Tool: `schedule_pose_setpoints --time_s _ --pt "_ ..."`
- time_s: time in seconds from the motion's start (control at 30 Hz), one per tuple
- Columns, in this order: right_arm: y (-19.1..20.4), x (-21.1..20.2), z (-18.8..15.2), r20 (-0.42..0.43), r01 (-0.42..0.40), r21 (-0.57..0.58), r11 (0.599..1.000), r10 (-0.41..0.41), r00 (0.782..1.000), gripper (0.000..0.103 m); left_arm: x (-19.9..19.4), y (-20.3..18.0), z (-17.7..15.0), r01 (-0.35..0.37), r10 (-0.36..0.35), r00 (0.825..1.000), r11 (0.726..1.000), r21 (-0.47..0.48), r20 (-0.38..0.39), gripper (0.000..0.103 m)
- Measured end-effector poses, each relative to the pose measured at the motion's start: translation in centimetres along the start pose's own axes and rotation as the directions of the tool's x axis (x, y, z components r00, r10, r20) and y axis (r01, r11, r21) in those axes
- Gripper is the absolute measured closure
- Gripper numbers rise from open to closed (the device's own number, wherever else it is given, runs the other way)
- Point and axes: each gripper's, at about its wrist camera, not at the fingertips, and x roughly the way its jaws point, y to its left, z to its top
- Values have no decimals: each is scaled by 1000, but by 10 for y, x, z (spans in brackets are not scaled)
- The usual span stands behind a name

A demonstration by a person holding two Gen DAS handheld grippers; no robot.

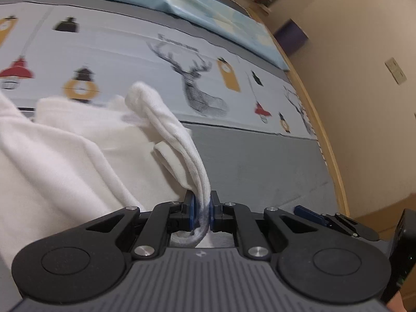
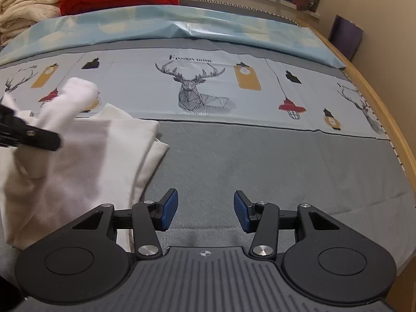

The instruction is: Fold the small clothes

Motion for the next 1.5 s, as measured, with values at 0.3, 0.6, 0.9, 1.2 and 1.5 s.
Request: schedule_pose_setpoints --time_s 0.3,0.6,0.9,1.2,1.5 --pt "-3 6 2 -13 16 37 999 -16 1000 53 10 -22 -3 53 -49 998 994 93 -46 56" --pt "12 8 15 83 -133 184 974 120 989 53 -88 80 23 -147 168 971 980 -132 172 56" --pt "62 62 35 47 -323 314 893 325 944 52 -150 149 0 -276 293 944 953 -121 153 56" --pt "114 120 59 -44 -390 333 859 427 903 42 -191 198 -5 -312 331 932 939 -143 145 56" --pt "132 102 60 17 -444 167 880 448 894 90 -191 197 5 -324 346 926 933 -155 150 56"
